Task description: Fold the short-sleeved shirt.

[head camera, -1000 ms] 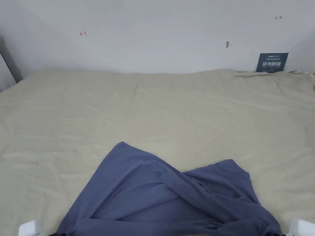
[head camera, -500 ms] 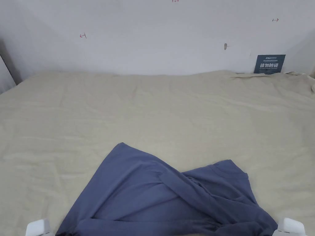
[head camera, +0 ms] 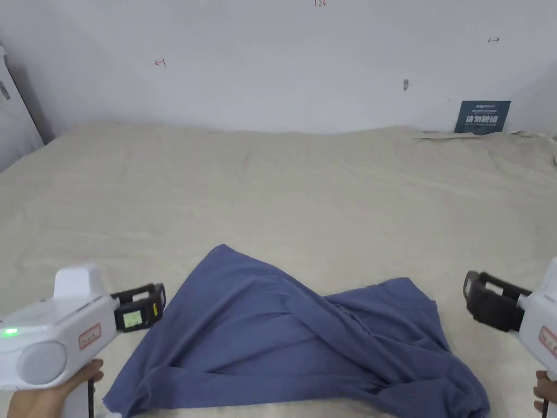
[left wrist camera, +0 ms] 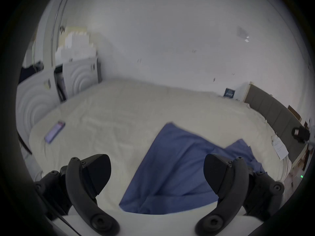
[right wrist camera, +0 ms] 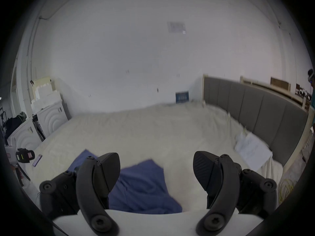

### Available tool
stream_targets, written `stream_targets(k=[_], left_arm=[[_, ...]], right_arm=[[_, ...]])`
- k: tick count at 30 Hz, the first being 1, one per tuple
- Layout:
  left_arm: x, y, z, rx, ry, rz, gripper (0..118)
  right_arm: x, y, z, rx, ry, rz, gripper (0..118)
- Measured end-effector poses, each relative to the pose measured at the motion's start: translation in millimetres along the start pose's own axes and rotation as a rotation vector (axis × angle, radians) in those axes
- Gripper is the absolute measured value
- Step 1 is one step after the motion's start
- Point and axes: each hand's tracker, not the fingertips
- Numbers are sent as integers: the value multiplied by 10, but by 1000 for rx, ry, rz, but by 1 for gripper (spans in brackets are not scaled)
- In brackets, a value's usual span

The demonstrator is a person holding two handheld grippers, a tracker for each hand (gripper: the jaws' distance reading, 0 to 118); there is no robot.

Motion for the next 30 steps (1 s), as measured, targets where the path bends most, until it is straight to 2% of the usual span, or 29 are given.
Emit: stream_targets(k=[3,8,9,11,12,13,14,15,16,19,30], left_arm=[[161,172,137,108,-4,-25,111],[310,203,233,206,-18,-39,106],[337,187,247,220,-13,-44,102],[372,156,276,232,-25,-48,79],[392,127,284,240,-37,-43,65],[399,102,293,245,-50,-39,38],[404,78,303,246,-68,-39,18],[409,55,311,242,-90,-34,5],[415,35,309,234,-115,-27,0],[389,-28,333,224,-189,32,0],[339,-29,251,163,-177,43,0]], right_arm=[[-47,133,165,103,-14,28,91],[-98,135,336,181,-55,69,91],[-98,119,363,187,-54,69,90],[-97,89,398,195,-51,63,86],[-93,77,415,195,-45,57,79],[-96,68,435,193,-35,55,62],[-103,55,451,193,-27,56,43],[-119,41,464,193,-27,61,17],[-129,27,473,194,-27,67,0],[-144,-1,533,202,2,56,0],[-119,29,496,189,-2,60,0]])
